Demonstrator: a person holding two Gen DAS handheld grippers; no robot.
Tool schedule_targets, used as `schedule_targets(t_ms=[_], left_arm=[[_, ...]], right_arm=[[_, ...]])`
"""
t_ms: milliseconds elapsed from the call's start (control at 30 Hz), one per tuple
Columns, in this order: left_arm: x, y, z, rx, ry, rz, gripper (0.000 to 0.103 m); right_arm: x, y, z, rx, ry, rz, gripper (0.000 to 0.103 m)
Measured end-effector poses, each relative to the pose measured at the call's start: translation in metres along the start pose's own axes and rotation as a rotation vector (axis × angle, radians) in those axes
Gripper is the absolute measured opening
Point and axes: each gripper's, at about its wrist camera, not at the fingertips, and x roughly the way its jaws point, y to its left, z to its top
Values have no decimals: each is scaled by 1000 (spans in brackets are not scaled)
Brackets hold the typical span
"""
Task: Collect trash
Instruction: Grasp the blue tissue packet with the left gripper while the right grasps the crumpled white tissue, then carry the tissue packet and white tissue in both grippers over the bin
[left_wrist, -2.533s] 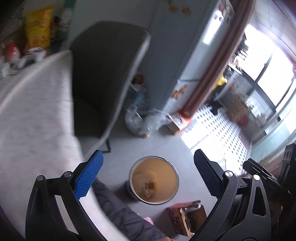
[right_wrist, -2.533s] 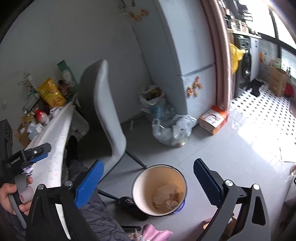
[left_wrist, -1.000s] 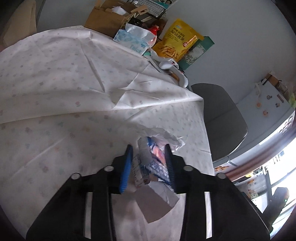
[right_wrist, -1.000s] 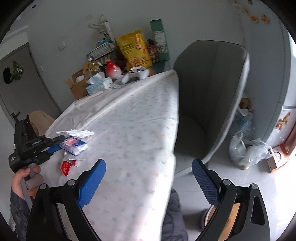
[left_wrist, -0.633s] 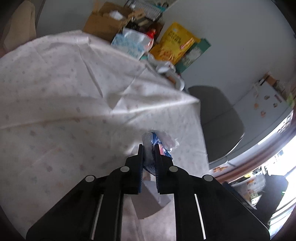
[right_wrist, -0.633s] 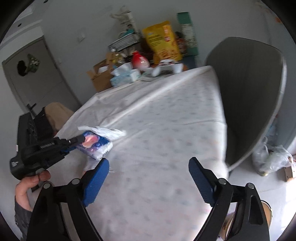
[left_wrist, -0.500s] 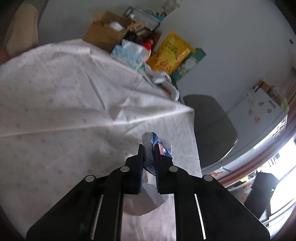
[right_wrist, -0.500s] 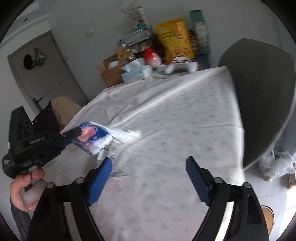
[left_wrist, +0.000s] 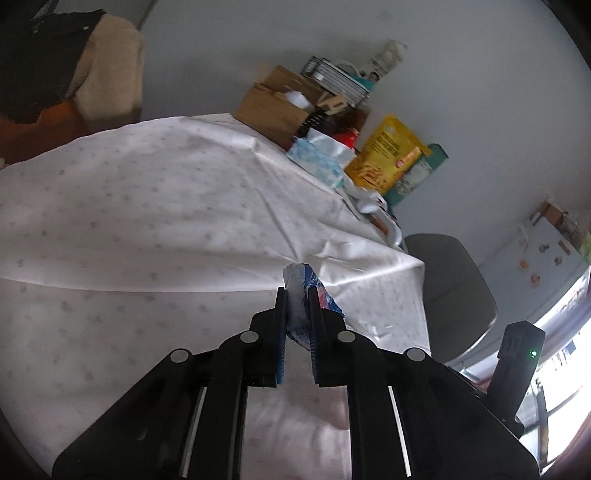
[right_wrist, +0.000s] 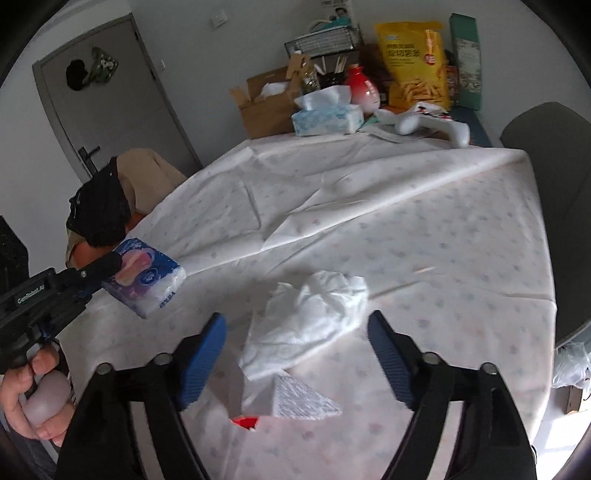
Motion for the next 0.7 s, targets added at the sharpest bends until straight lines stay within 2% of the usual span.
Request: schedule_targets(t_ms=[67,133,167,200,267,300,400,700], left_arm=[[0,7,0,-10,-1,6,11],[0,11,-1,-17,-1,8,11],[1,13,-1,-22,1,8,11],[1,15,-1,-27,4,8,11],[1,16,-3,-26,6,6,11],[0,16,-3,-24,6,5,11],[1,13,-3,-23,9,2,11],[4,-6,-10,10,25,-24,11]], right_arm=[[10,-1,1,9,23,-30,79],[23,-9,0,69,65,-29,74],[29,-14,-1,101,88,-20,63],[33,-18,-2,121,105,-14,43],[32,-26,-3,166,104,16,25],[28,-29,-3,180,90,33,19],[14,-30,-4,182,45,55,13],[-18,-40,-12,207,19,112,16]])
